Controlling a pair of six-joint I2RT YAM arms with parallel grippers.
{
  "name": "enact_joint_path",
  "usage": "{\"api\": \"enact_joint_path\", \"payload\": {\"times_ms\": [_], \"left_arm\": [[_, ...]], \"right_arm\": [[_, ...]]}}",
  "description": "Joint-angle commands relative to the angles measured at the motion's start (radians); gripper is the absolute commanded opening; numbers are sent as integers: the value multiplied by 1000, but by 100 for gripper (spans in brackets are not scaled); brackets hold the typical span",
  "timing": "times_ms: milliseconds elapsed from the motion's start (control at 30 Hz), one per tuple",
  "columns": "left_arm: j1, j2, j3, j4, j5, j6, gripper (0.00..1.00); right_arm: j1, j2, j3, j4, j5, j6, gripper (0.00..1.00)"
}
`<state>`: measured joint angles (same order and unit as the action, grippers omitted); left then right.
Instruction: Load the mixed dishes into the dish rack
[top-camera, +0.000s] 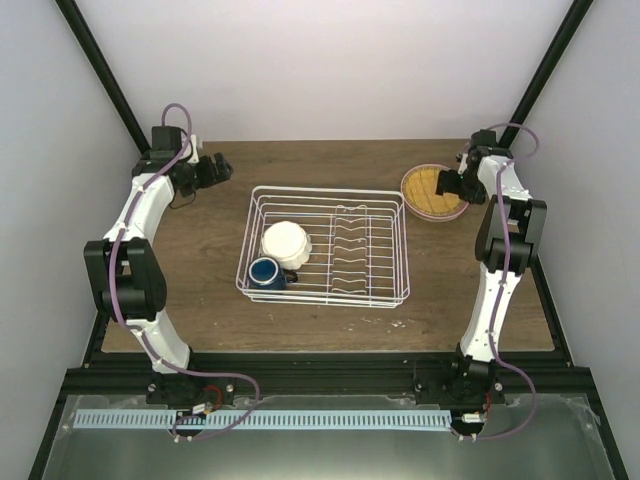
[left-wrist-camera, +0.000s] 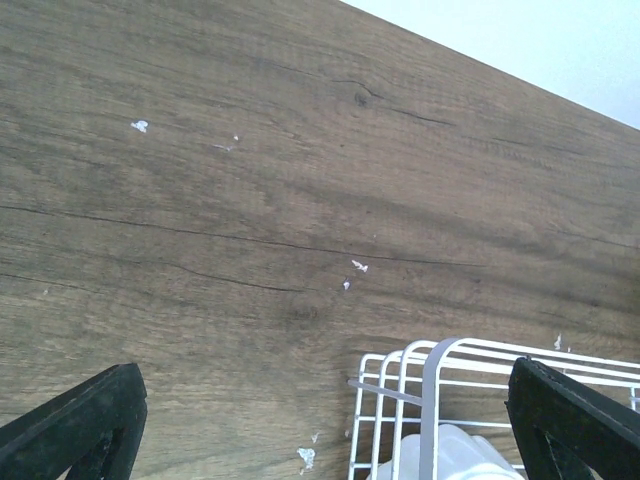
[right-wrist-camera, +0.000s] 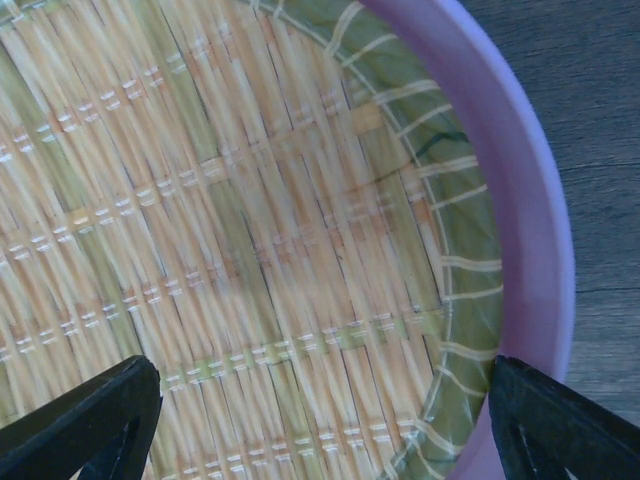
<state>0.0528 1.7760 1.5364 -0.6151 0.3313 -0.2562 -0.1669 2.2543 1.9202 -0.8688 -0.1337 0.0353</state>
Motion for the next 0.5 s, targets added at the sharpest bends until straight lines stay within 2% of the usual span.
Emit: {"api": "enact_joint_path", "payload": {"times_ms": [0, 167, 467], "left_arm": [[5, 21, 36, -2, 9, 3, 100], [6, 30, 43, 0, 14, -6, 100], [6, 43, 60, -7, 24, -14, 100]], "right_arm": [[-2, 23, 29, -5, -3, -10, 91], [-2, 37, 33, -10, 8, -17, 91], [-1, 66, -17, 13, -9, -13, 74]]}}
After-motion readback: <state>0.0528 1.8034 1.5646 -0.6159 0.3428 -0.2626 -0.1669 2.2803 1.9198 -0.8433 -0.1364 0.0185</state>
